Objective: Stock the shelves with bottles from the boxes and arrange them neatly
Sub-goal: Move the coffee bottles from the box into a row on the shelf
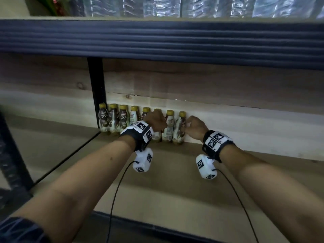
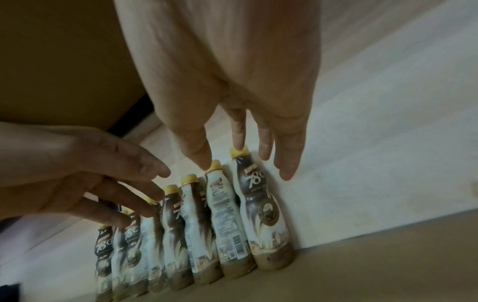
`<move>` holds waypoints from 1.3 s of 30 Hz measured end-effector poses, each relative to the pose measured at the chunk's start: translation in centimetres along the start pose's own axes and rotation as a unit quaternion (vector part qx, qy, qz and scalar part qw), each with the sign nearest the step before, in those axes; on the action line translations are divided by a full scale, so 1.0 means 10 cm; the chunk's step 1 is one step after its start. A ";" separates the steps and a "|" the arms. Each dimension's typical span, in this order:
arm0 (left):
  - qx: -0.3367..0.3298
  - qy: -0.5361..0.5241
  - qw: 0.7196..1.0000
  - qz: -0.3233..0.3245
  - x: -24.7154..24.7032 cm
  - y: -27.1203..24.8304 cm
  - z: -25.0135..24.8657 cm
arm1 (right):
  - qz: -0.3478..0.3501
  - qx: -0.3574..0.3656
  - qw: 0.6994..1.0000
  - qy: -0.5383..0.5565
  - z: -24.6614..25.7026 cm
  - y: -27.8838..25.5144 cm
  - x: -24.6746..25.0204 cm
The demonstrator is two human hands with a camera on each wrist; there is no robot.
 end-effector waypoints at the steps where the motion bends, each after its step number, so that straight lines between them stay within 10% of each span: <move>1: -0.013 0.010 1.000 0.012 0.02 -0.07 0.04 | 0.016 0.005 1.000 -0.017 0.08 -0.09 0.00; 15: -0.106 0.020 0.965 0.241 0.03 -1.63 0.80 | 0.128 -0.036 0.984 -0.121 1.20 -1.73 -0.27; 27: -0.136 0.090 0.896 0.414 -0.98 -2.87 1.42 | 0.317 -0.080 0.939 0.109 1.03 -3.14 -1.16; 39: 0.143 0.033 0.834 0.531 -3.21 -4.12 2.42 | 0.402 -0.267 0.851 0.207 -0.61 -5.21 -2.55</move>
Point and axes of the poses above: each hand's wrist, its own y-axis towards the middle knuckle, its own x-axis out of the back of the hand, z = x × y, the point moved 3 cm from there along y, towards the middle knuckle, and after that the axes turned 15 degrees about x, right-handed, at the moved point
